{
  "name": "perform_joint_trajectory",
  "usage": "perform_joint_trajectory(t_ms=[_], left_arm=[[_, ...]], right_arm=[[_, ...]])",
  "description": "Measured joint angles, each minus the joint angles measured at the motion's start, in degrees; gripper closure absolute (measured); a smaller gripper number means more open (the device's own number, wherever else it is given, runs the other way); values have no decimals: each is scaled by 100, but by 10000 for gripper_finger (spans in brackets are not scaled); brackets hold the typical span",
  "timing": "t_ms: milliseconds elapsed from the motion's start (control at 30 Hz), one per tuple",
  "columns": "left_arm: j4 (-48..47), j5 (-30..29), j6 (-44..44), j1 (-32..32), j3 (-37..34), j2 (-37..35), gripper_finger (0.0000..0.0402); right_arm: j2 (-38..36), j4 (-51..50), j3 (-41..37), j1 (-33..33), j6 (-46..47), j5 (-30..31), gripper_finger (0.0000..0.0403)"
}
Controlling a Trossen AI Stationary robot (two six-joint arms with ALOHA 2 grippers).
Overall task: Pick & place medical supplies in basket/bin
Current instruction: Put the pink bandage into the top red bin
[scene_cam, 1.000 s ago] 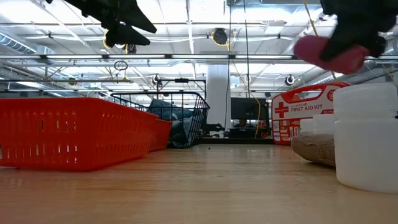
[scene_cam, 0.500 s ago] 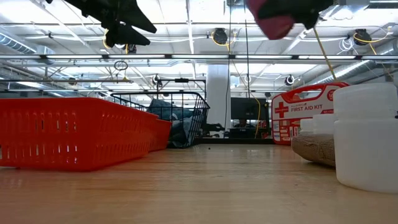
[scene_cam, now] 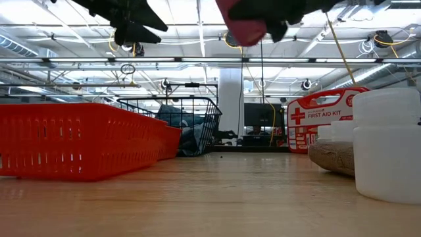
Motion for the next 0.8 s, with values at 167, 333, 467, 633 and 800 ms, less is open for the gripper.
perform_joint_trajectory(t_ms=[167,333,467,633,800], left_arm=[[209,-23,234,6,-1,-4,144],[396,2,120,4,2,-7,144],[514,51,-90,-31,0,70,144],[698,397,-381,-84,-5,367,144],[1347,1241,-489,-195,-10,1004,144]], right_arm=[[149,392,0,-156,-126,-564,307],[156,692,-114,-216,-126,-596,307],[156,1596,-536,-214,-128,-772,307],[156,2605,-1031,-234,-146,-812,307],[154,2780,-1138,-332,-132,-833,307]])
